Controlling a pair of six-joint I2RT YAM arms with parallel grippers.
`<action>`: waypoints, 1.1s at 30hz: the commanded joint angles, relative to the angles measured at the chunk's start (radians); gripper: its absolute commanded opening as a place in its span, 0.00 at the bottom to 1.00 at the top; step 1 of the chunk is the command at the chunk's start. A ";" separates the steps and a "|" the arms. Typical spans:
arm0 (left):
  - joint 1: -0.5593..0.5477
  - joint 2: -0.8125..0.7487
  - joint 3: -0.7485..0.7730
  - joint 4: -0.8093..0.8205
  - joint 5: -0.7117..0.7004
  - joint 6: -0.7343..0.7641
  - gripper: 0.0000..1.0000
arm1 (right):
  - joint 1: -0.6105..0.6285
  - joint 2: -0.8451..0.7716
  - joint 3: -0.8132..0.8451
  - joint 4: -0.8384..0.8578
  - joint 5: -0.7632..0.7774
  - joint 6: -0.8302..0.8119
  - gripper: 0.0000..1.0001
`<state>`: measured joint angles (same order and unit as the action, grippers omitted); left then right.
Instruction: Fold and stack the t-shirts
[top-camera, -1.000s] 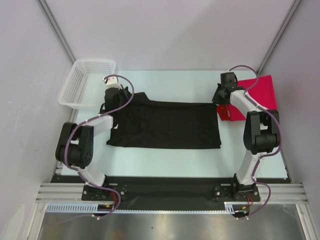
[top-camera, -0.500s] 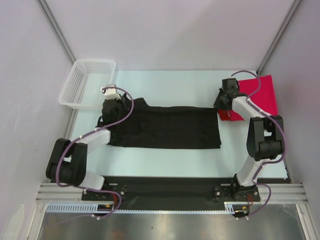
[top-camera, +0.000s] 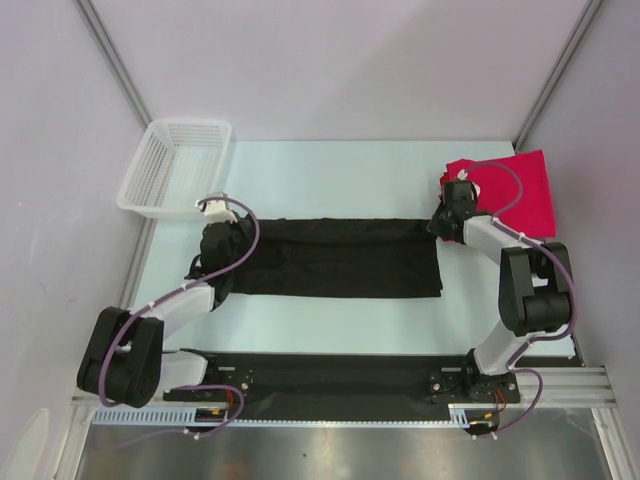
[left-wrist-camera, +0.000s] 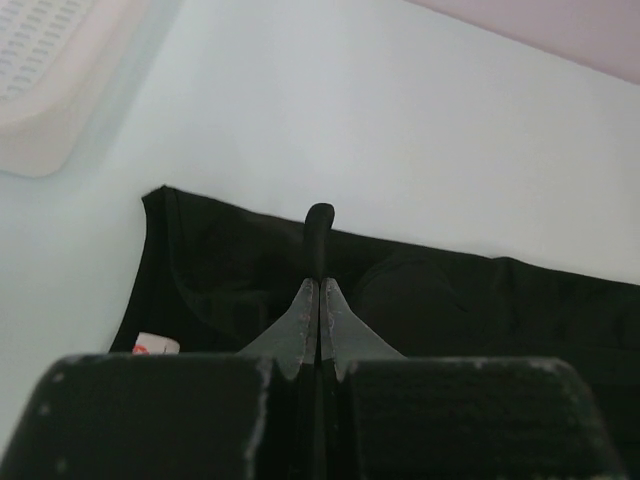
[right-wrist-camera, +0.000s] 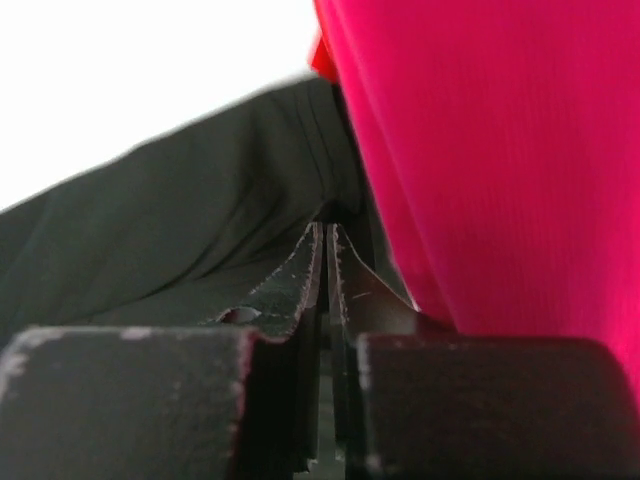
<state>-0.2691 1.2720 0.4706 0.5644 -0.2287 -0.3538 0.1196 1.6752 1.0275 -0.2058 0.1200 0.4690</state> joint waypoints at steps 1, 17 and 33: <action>-0.012 -0.063 -0.039 -0.055 0.012 -0.109 0.01 | 0.012 -0.066 -0.053 0.106 0.053 0.040 0.09; -0.009 -0.424 -0.158 -0.398 -0.115 -0.340 0.62 | 0.222 -0.243 -0.196 0.279 0.115 0.085 0.50; 0.103 0.148 0.335 -0.623 0.115 -0.315 0.63 | 0.460 0.332 0.261 0.514 -0.594 0.306 0.49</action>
<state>-0.1936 1.3361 0.7223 0.0132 -0.2089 -0.6640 0.5621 1.9198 1.1946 0.2226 -0.2874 0.7078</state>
